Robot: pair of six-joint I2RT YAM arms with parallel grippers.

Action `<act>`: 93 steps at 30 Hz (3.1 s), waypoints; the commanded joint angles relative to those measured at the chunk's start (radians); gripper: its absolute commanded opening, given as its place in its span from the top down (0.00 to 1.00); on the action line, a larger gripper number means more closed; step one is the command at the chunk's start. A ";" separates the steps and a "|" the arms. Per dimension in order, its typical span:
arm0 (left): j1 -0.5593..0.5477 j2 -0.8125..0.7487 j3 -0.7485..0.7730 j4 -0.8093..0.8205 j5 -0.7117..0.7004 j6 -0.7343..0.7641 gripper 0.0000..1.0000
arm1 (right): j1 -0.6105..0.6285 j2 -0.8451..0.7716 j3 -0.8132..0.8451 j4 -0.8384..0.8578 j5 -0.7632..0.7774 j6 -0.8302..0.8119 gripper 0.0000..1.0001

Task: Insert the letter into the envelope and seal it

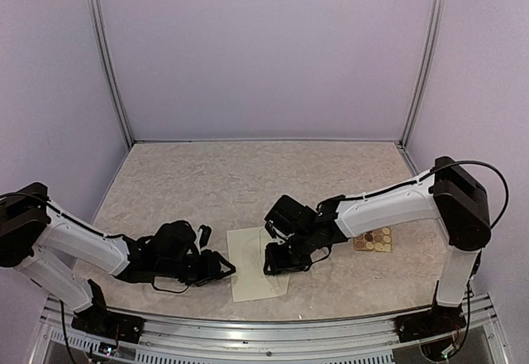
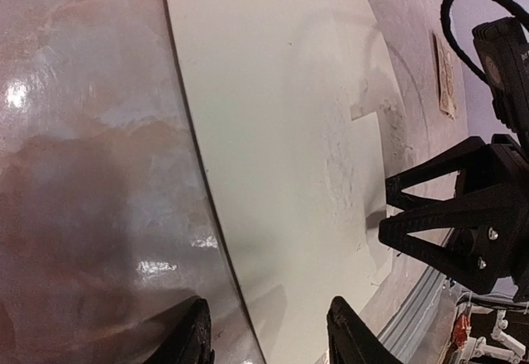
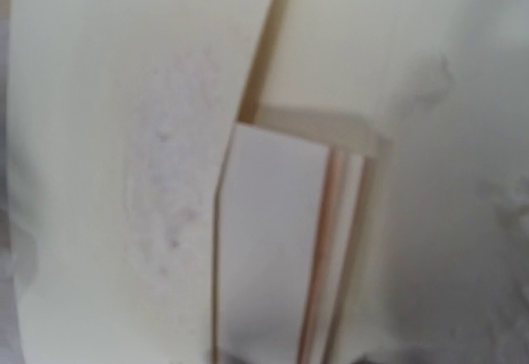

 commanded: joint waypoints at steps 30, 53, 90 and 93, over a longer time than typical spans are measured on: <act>-0.022 0.086 -0.007 0.067 0.048 -0.002 0.61 | 0.038 0.105 0.098 0.028 -0.072 0.020 0.62; 0.014 -0.021 0.005 -0.040 -0.011 0.050 0.56 | 0.003 0.007 0.046 -0.004 0.036 0.027 0.58; 0.043 0.083 0.081 -0.041 -0.024 0.103 0.57 | -0.021 -0.027 0.075 0.027 0.081 -0.038 0.53; 0.043 0.021 0.102 -0.077 -0.041 0.119 0.57 | -0.057 -0.105 0.024 0.016 0.098 -0.045 0.53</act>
